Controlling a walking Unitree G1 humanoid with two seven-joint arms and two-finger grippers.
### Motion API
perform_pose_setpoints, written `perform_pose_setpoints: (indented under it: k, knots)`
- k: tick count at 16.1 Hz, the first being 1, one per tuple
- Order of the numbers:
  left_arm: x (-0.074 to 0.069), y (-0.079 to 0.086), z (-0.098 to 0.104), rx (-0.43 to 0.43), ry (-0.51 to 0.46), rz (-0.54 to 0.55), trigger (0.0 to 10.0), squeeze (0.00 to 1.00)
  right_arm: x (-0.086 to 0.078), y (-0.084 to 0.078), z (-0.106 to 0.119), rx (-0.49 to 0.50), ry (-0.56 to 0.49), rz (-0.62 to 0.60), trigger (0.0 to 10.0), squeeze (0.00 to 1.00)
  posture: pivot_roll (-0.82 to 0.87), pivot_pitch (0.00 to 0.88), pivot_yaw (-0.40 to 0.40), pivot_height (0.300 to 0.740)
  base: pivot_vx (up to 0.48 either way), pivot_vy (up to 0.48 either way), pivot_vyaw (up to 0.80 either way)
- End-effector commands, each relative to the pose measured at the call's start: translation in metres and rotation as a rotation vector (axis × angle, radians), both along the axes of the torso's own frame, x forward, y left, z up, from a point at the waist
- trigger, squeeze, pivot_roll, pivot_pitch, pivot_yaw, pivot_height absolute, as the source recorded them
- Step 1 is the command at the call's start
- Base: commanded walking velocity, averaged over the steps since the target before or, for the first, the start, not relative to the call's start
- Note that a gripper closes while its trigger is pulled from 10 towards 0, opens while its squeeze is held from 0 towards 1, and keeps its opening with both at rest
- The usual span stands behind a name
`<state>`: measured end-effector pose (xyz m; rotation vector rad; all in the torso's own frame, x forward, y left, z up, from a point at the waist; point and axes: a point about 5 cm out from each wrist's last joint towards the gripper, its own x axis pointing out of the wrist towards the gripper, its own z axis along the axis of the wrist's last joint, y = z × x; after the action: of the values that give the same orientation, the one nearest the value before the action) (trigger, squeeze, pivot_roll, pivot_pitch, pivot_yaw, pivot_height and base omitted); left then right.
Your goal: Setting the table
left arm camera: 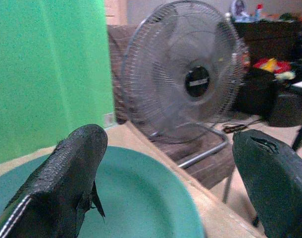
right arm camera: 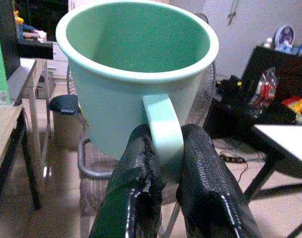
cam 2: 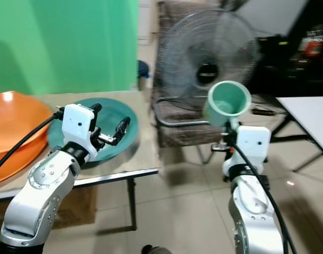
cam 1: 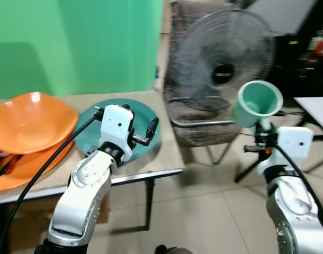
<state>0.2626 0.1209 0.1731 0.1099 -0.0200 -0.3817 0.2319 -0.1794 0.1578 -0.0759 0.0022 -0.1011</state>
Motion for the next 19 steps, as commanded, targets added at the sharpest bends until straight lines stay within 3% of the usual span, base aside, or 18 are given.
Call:
perform_pose_setpoints:
  k: [1, 3, 4, 6, 8, 10, 11, 13, 19]
  knots:
    - [-0.001, -0.002, 0.000, -0.023, 0.019, -0.006, 10.0, 0.00, 0.001, -0.001, 0.004, 0.007, -0.012, 0.006, 10.0, 0.00, 0.03, 0.000, -0.085, 0.740, 0.000, 0.000, -0.80]
    - [0.001, -0.003, 0.002, -0.115, 0.051, -0.001, 10.0, 0.00, 0.000, 0.001, 0.003, 0.000, -0.016, 0.005, 10.0, 0.00, 0.02, 0.000, -0.071, 0.740, 0.000, 0.000, -0.80]
    - [-0.001, -0.009, 0.005, -0.035, -0.013, -0.046, 10.0, 0.00, -0.001, 0.001, 0.004, 0.006, -0.016, 0.008, 10.0, 0.00, 0.02, 0.000, -0.075, 0.740, 0.000, 0.000, -0.80]
    - [-0.001, -0.008, 0.003, -0.030, -0.015, -0.022, 10.0, 0.00, -0.001, 0.001, 0.002, 0.007, -0.012, 0.009, 10.0, 0.00, 0.03, 0.000, -0.077, 0.740, 0.000, 0.000, -0.80]
    - [-0.001, -0.004, -0.001, -0.101, 0.062, 0.008, 10.0, 0.00, -0.001, 0.004, 0.004, 0.007, -0.012, 0.021, 10.0, 0.00, 0.02, 0.000, -0.069, 0.740, 0.000, 0.000, -0.80]
    - [-0.004, 0.000, -0.010, -0.096, 0.142, 0.041, 10.0, 0.00, -0.005, 0.002, 0.001, 0.015, 0.003, 0.017, 10.0, 0.00, 0.02, 0.000, -0.073, 0.740, 0.000, 0.000, -0.80]
    - [-0.004, 0.001, -0.013, -0.078, 0.143, 0.058, 10.0, 0.00, -0.007, 0.001, -0.002, 0.015, 0.019, 0.010, 10.0, 0.00, 0.02, 0.000, -0.077, 0.740, 0.000, 0.000, -0.80]
    - [-0.002, 0.002, -0.006, -0.030, 0.043, 0.045, 10.0, 0.00, -0.005, 0.002, -0.004, 0.022, 0.035, 0.013, 10.0, 0.00, 0.02, 0.000, -0.081, 0.740, 0.000, 0.000, -0.80]
    - [-0.003, 0.005, -0.003, -0.057, 0.046, 0.026, 10.0, 0.00, -0.004, -0.001, -0.010, 0.004, 0.070, 0.001, 10.0, 0.00, 0.04, 0.000, -0.089, 0.740, 0.042, 0.000, -0.80]
